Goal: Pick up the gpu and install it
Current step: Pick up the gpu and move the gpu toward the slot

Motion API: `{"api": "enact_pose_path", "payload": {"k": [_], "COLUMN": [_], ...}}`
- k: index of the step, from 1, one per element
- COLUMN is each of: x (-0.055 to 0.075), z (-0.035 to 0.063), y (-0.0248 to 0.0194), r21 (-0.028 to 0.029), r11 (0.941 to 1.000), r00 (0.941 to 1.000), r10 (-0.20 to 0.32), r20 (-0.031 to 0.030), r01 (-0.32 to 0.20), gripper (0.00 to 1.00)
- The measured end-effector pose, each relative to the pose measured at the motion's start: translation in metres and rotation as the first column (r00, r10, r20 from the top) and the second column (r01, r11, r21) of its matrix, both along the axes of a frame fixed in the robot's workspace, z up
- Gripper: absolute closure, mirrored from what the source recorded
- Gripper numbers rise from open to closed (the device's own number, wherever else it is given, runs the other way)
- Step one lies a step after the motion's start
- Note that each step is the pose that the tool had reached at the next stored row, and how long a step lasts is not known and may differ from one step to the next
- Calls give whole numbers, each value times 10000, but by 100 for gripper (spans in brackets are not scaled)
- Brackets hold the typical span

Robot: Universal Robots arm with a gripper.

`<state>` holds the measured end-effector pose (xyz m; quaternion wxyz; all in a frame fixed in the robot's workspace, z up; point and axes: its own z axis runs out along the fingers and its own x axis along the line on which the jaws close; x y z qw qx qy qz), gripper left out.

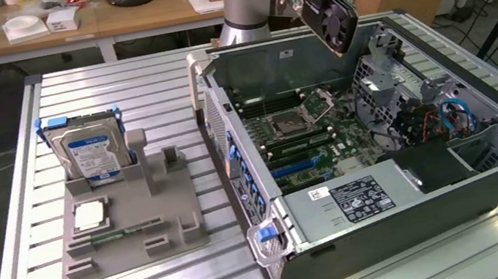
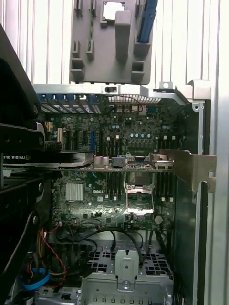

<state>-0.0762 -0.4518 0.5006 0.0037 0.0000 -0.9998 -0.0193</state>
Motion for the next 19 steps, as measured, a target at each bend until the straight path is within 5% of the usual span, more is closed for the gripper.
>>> {"api": "enact_pose_path", "payload": {"k": [19], "x": [187], "z": [-311], "y": [0], "r21": [1], "r11": [10000], "r00": [10000], "r10": [-1], "r20": [-2], "r01": [1], "gripper": [74]}}
